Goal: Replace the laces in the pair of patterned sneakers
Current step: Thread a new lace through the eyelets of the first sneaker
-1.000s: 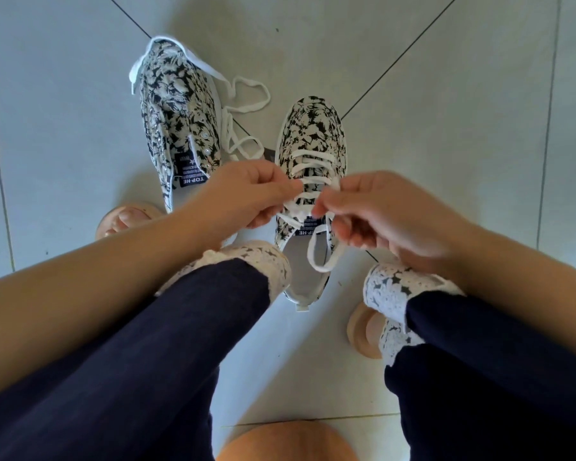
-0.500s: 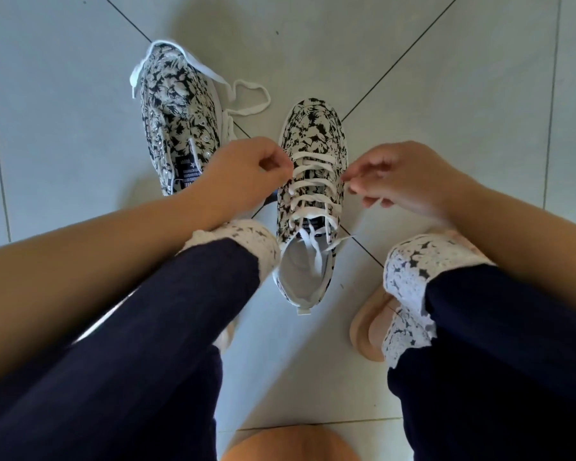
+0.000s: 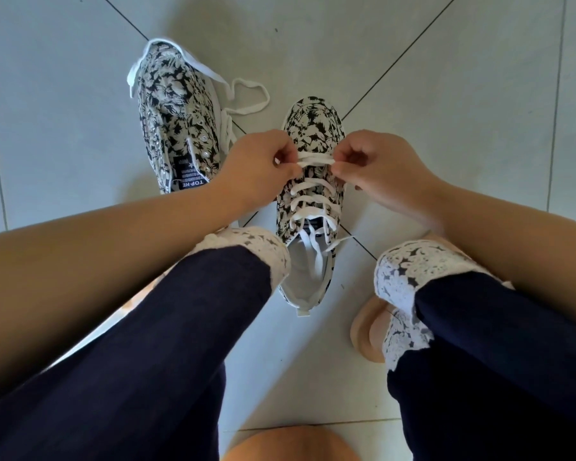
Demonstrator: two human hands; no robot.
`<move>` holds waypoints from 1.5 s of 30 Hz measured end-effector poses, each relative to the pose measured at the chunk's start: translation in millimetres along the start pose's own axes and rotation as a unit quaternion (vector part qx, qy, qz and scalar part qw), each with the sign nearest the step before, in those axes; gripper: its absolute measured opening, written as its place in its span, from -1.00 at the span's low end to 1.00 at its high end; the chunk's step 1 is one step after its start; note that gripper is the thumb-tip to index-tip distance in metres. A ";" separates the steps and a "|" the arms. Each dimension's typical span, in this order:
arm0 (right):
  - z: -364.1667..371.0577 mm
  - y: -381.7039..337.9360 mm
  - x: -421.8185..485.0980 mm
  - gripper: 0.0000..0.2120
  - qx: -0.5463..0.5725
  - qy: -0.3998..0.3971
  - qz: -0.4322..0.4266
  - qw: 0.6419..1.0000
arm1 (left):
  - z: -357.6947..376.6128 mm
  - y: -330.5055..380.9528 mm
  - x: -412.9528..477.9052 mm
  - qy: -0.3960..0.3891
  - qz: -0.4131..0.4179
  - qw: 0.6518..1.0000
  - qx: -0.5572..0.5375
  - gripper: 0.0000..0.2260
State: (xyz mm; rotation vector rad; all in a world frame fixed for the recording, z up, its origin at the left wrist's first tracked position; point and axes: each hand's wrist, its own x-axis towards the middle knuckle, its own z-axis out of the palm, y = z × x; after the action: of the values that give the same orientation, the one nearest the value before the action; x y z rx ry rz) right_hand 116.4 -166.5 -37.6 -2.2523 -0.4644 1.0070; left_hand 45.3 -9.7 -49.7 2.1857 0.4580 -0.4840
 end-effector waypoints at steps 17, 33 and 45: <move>-13.9 12.1 -2.4 -0.94 -0.209 0.023 -0.083 0.974 | -15.0 -10.2 -9.1 -0.004 0.089 0.987 0.136 -0.87; 20.8 8.9 -17.9 -0.87 -0.143 0.017 -0.047 0.988 | 8.0 -9.3 -20.6 0.024 0.077 0.985 0.156 -0.77; 6.7 -1.5 -11.5 -0.96 -0.084 -0.026 -0.026 0.996 | 8.5 -5.0 -16.3 -0.010 0.082 0.985 0.153 -0.84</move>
State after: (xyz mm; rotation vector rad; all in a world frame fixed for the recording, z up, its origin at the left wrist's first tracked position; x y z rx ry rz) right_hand 103.8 -169.0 -33.8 -2.3525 -0.6496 1.0369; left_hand 27.4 -16.1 -50.0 2.4863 0.1976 -0.5126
